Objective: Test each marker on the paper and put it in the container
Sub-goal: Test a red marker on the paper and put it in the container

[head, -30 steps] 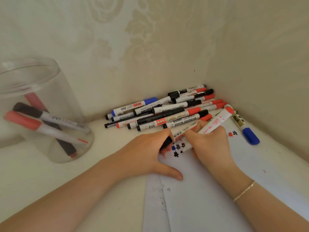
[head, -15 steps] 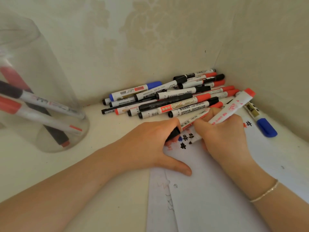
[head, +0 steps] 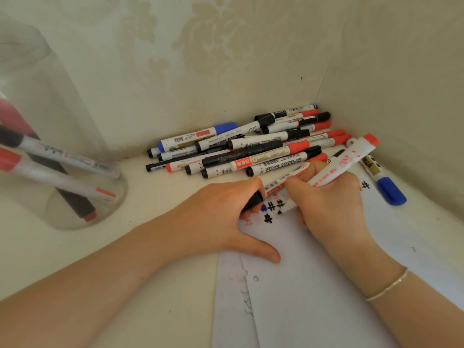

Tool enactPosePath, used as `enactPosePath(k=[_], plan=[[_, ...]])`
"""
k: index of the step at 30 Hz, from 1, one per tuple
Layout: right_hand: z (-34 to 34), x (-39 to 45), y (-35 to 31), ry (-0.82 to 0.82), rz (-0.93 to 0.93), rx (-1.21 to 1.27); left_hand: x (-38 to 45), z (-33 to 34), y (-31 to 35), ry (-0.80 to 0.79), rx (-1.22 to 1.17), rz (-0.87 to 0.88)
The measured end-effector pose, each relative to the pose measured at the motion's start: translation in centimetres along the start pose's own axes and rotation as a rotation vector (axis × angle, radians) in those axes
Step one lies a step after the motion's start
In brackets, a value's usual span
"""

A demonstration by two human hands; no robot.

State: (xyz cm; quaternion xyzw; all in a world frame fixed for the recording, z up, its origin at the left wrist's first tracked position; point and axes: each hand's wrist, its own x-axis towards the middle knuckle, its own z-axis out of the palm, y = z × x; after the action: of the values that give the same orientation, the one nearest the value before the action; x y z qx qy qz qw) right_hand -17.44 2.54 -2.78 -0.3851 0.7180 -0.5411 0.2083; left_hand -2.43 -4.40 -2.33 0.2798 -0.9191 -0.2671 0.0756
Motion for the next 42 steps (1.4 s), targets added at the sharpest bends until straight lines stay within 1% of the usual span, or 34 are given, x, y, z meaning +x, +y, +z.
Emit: enactPosePath(k=[3, 7, 12, 16, 22, 26, 28, 31, 35, 38, 39, 42], plan=[[0.0, 0.0, 0.0, -0.034, 0.013, 0.001, 0.0, 0.0, 0.0, 0.004, -0.004, 0.005], [0.2, 0.1, 0.1, -0.017, 0.002, -0.027, 0.0, 0.0, 0.1, 0.004, -0.013, 0.005], [0.2, 0.0, 0.2, -0.037, -0.002, -0.051, 0.1, 0.0, 0.1, 0.001, -0.006, -0.002], [0.0, 0.2, 0.4, -0.01, 0.028, 0.011, 0.0, -0.1, 0.0, -0.005, -0.002, -0.005], [0.3, 0.0, 0.2, 0.027, -0.022, -0.044, 0.0, -0.1, 0.1, -0.002, 0.011, 0.0], [0.3, 0.1, 0.5, 0.01, -0.023, -0.043, 0.0, -0.1, 0.0, -0.006, 0.023, 0.001], [0.1, 0.3, 0.7, 0.009, -0.01, 0.025, 0.0, 0.0, 0.0, -0.002, 0.03, 0.004], [-0.6, 0.4, 0.5, 0.017, 0.036, 0.322, -0.2, 0.2, 0.0, 0.03, -0.029, 0.024], [-1.3, 0.5, -0.1, -0.101, 0.034, 0.619, -0.2, 0.0, -0.3, 0.076, -0.172, 0.001], [-1.5, 0.5, -0.1, -0.198, 0.104, 0.832, 0.1, 0.0, -0.3, 0.068, -0.148, 0.005], [-1.5, 0.5, -0.1, -0.22, 0.108, 0.842, 0.2, 0.1, -0.4, 0.064, -0.135, 0.007], [-1.3, 0.4, -0.2, -0.246, 0.045, 0.725, 0.2, 0.2, -0.7, 0.054, -0.119, 0.007]])
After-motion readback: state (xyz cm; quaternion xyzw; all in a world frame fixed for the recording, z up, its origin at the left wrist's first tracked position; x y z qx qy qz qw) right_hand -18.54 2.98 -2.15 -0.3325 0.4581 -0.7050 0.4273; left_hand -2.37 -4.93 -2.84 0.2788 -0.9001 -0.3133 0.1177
